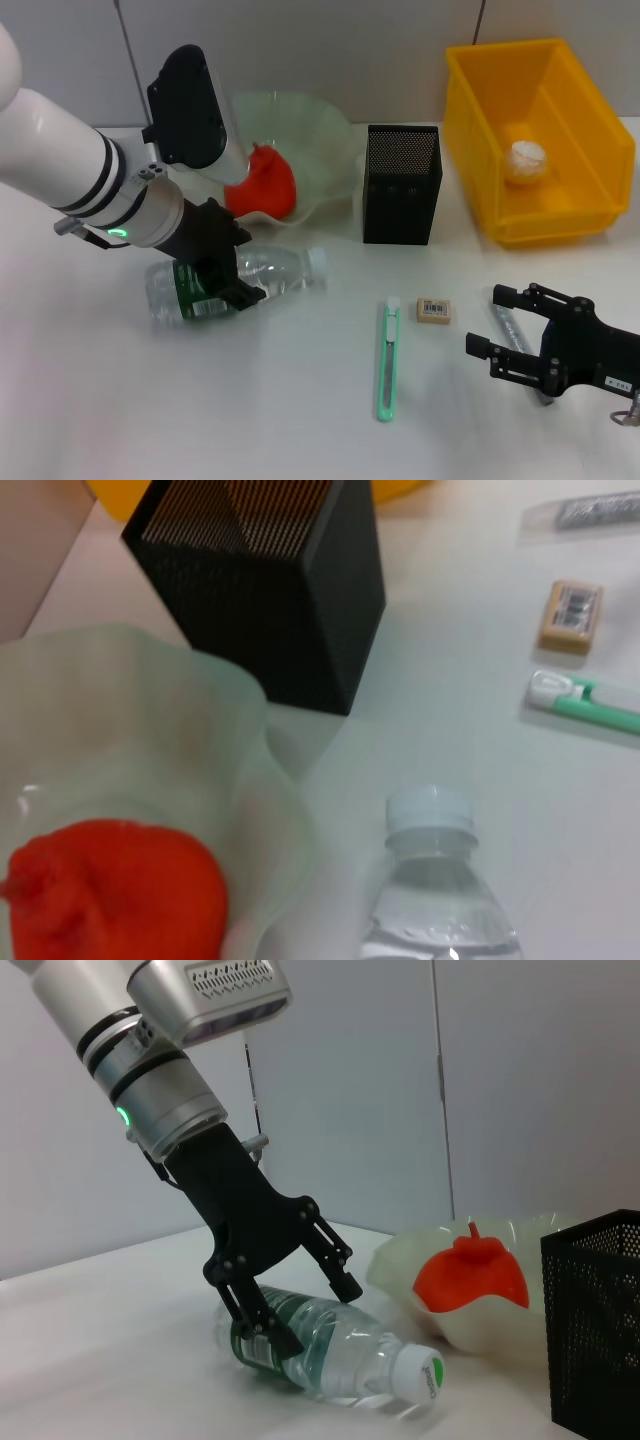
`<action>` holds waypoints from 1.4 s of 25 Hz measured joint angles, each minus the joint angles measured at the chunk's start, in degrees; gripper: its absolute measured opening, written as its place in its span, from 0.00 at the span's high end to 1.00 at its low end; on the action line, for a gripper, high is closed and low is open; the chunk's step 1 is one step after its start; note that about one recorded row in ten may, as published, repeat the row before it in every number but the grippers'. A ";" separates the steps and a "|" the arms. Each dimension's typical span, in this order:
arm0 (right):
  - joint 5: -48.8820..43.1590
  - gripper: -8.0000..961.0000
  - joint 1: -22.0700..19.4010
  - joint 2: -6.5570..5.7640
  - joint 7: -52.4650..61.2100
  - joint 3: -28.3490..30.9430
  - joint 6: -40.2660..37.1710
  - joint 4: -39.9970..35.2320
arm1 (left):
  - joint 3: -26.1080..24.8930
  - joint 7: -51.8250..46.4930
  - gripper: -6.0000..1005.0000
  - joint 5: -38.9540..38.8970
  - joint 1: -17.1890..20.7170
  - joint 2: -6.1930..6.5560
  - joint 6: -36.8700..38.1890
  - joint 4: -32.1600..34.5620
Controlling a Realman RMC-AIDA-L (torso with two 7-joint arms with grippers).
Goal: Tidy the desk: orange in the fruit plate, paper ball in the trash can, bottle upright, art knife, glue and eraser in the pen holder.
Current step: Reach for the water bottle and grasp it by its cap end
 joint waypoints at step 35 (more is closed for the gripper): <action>0.00 0.20 -0.26 0.00 0.00 0.00 0.06 0.00 | 10.14 -0.89 0.22 -9.21 -1.06 -0.19 -5.33 -2.69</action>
